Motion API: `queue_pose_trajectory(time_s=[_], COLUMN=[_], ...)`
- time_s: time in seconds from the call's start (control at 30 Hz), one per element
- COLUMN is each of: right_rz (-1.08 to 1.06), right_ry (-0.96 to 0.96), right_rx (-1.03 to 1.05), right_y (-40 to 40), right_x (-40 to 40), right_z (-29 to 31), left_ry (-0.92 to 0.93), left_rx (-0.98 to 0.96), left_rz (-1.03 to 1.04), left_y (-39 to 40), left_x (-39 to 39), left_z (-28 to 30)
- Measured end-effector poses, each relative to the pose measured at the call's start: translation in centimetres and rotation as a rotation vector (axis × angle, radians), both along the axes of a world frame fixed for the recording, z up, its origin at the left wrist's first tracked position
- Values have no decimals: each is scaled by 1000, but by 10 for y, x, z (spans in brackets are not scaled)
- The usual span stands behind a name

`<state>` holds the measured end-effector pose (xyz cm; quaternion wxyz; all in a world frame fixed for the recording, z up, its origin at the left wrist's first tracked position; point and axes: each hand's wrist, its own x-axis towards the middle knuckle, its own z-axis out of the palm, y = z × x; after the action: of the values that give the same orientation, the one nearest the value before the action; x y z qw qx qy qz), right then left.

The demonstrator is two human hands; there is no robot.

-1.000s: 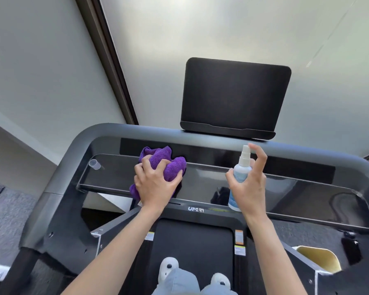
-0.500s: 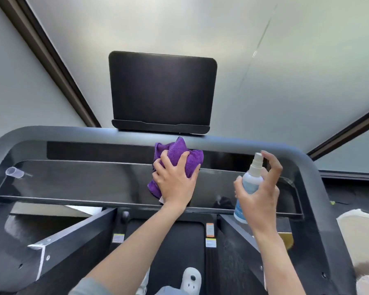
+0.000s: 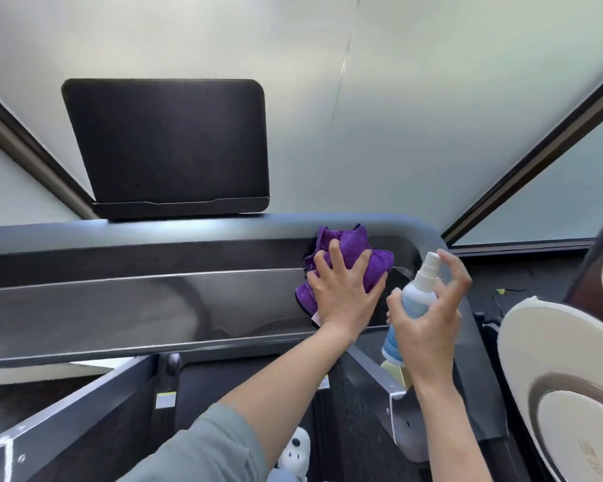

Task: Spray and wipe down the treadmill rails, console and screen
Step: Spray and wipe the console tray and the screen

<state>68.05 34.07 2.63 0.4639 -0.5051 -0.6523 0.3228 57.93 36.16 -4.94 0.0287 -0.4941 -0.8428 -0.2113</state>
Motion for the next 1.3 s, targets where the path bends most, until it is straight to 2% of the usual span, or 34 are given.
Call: queue_pose_trajectory(time_s=[0.23,0.43,0.93,1.3], right_rz=[-76,-46,241,323], right_ry=[-4,-36,-11,-2], right_rx=[12,43,-6,-56], right_y=[-5,-8,-64,-119], right_x=[33,11,-137,-220], right_z=[-1,0,4,2], left_ry=[6,-77,-3,-44], left_rx=[-27,77,134,117], left_rz=[-77,-254,49,234], left_y=[23,-5,-154,-256], left_x=[55,17,-220,-360], left_z=[3,4,-5,-3])
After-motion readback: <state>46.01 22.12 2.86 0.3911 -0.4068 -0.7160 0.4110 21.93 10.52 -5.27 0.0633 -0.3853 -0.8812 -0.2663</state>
